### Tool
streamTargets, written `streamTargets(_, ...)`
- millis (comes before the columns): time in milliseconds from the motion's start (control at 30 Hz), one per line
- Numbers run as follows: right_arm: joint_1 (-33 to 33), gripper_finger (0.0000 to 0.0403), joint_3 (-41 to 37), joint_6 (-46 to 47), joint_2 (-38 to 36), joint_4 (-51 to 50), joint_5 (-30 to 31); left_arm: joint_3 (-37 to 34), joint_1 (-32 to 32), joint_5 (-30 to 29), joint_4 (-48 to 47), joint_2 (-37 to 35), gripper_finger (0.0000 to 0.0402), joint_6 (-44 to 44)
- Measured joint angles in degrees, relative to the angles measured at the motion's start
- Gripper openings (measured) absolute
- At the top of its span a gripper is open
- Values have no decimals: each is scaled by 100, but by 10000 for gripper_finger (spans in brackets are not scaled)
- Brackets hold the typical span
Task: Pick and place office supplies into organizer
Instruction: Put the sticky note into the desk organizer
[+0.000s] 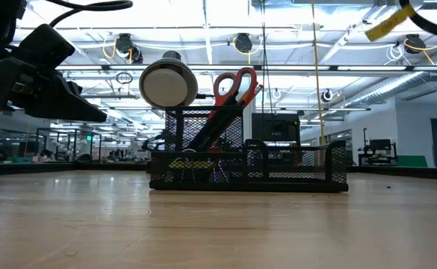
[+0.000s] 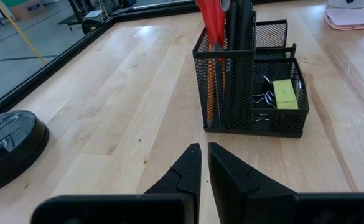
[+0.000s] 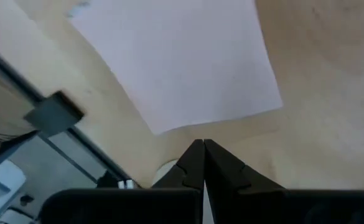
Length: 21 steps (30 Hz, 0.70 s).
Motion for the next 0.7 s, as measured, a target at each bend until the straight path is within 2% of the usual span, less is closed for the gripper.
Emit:
streamTargets(233, 18, 0, 0, -78, 364, 88, -109, -1, -1, 1, 0, 1, 37, -7)
streamTargets(467, 14, 0, 15, -382, 679, 856, -201, -1, -2, 0, 1, 1, 37, -36)
streamTargets(700, -47, 0, 17, -743, 695, 925, 121, 0, -2, -2, 0, 1, 37, -9)
